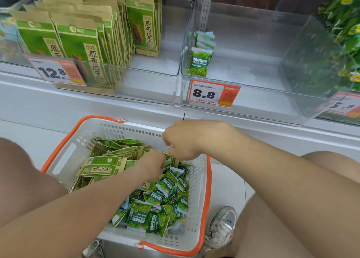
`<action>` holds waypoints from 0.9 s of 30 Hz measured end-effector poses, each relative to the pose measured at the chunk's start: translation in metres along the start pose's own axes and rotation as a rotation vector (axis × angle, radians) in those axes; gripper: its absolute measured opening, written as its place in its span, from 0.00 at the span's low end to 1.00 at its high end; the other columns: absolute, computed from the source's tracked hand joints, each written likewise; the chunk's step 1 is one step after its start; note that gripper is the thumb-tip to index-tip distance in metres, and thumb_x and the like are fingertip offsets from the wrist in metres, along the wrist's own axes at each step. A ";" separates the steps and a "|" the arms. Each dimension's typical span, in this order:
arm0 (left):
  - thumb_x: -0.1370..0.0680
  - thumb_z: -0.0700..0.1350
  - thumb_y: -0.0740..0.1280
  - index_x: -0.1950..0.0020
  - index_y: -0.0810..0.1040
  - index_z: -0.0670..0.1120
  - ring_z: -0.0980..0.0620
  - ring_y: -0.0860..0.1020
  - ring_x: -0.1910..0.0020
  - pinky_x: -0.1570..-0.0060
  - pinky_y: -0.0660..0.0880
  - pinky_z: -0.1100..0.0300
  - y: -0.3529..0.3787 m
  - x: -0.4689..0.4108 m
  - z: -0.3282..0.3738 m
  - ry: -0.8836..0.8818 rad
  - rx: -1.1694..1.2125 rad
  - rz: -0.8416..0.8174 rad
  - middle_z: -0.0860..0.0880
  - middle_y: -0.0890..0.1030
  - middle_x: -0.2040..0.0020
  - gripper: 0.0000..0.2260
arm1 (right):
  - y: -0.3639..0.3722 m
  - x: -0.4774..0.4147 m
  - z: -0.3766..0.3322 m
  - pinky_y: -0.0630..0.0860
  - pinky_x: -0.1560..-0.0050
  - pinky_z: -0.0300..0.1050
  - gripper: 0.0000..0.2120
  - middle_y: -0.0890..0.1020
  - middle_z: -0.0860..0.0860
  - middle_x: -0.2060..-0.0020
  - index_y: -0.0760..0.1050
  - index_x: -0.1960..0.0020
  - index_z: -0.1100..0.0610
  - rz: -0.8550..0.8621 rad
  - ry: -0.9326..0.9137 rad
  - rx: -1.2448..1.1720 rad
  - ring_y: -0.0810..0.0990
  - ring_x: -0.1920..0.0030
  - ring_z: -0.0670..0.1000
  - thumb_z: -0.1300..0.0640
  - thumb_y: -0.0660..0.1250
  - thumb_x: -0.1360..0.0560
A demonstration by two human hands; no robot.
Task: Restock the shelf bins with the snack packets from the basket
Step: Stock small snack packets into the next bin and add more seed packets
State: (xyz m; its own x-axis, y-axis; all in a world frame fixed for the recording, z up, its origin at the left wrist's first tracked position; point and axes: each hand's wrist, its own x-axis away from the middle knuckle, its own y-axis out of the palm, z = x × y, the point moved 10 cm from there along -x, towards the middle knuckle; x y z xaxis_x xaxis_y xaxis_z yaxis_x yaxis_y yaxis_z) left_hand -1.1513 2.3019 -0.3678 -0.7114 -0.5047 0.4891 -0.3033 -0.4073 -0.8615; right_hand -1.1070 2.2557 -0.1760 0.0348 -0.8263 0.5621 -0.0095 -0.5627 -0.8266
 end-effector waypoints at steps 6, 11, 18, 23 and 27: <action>0.22 0.37 0.69 0.51 0.77 0.53 0.48 0.83 0.53 0.54 0.82 0.52 -0.035 0.006 -0.015 -0.065 0.181 0.199 0.49 0.84 0.51 0.10 | -0.009 0.005 0.007 0.82 0.43 0.57 0.15 0.80 0.57 0.43 0.78 0.36 0.56 0.008 0.024 -0.026 0.82 0.43 0.60 0.52 0.61 0.18; 0.27 0.33 0.63 0.51 0.75 0.50 0.49 0.79 0.54 0.57 0.77 0.59 -0.080 0.025 -0.003 0.024 0.453 0.201 0.50 0.81 0.54 0.13 | -0.019 0.014 0.016 0.71 0.65 0.44 0.15 0.72 0.52 0.63 0.68 0.62 0.54 0.038 0.071 0.000 0.76 0.62 0.53 0.57 0.60 0.16; 0.21 0.32 0.64 0.50 0.79 0.46 0.50 0.81 0.63 0.58 0.83 0.54 -0.191 0.093 0.033 0.249 0.864 0.352 0.47 0.79 0.52 0.10 | -0.047 0.046 0.042 0.72 0.66 0.46 0.17 0.76 0.52 0.65 0.70 0.61 0.57 0.157 0.121 -0.059 0.77 0.63 0.54 0.47 0.68 0.20; 0.20 0.34 0.71 0.51 0.79 0.43 0.48 0.84 0.63 0.60 0.84 0.55 -0.244 0.135 0.032 0.329 1.109 0.568 0.42 0.81 0.50 0.05 | -0.077 0.073 0.053 0.84 0.57 0.50 0.13 0.86 0.51 0.63 0.80 0.50 0.56 0.311 0.102 -0.461 0.87 0.64 0.47 0.47 0.76 0.25; 0.21 0.34 0.72 0.46 0.79 0.39 0.44 0.87 0.61 0.61 0.85 0.51 -0.260 0.149 0.021 0.290 1.333 0.682 0.39 0.84 0.53 0.06 | -0.092 0.086 0.068 0.86 0.51 0.56 0.14 0.88 0.55 0.60 0.79 0.46 0.57 0.458 0.105 -0.821 0.89 0.61 0.53 0.58 0.80 0.27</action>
State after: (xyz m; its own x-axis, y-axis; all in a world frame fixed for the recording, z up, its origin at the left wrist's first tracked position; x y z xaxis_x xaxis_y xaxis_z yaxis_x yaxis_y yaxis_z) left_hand -1.1647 2.3167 -0.0680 -0.6188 -0.7767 -0.1175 0.7855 -0.6137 -0.0795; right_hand -1.0356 2.2380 -0.0533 -0.2364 -0.9464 0.2202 -0.7018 0.0096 -0.7123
